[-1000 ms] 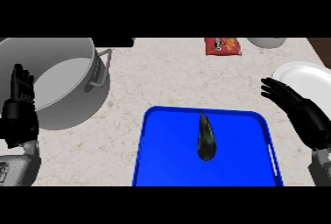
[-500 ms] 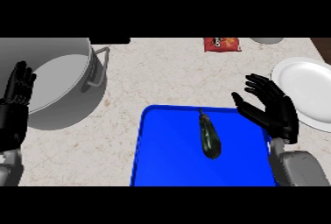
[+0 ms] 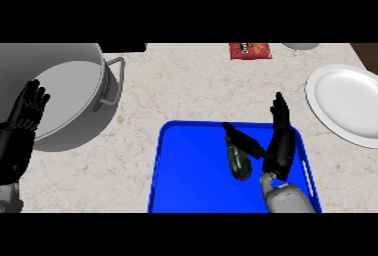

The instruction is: Pick the eggplant from the tray and place it in the plate

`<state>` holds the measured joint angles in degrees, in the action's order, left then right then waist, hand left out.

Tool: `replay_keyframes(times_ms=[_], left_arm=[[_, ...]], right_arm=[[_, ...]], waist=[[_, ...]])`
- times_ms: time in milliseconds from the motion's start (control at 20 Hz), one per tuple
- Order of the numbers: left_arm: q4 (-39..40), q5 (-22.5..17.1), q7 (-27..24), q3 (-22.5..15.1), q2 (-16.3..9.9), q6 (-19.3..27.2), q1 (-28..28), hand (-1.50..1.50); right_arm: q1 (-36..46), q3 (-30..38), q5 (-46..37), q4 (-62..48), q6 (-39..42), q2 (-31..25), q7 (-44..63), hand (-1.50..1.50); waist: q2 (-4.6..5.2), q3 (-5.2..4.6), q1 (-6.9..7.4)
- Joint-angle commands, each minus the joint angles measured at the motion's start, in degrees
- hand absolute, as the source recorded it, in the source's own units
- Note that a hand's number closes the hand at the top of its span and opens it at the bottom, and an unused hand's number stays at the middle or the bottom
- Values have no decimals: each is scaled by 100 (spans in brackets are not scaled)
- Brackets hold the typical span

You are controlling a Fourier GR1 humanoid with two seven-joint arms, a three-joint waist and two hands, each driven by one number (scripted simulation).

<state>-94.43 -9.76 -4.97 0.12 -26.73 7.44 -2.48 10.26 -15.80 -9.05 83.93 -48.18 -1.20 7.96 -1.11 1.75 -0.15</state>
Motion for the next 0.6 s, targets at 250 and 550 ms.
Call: replay_keyframes(times_ms=[250,550], left_arm=[[476,-175,269,-356,392,-264,495,0],[338,-109,397,-235,302,-257,613,0]], right_arm=[[-348,-831,-1375,-433,-203,-126,1534,-150],[-298,-1354,-1743,-438,995,-499,3025,-150]], waist=[[135,-239,-157],[130,-240,-149]])
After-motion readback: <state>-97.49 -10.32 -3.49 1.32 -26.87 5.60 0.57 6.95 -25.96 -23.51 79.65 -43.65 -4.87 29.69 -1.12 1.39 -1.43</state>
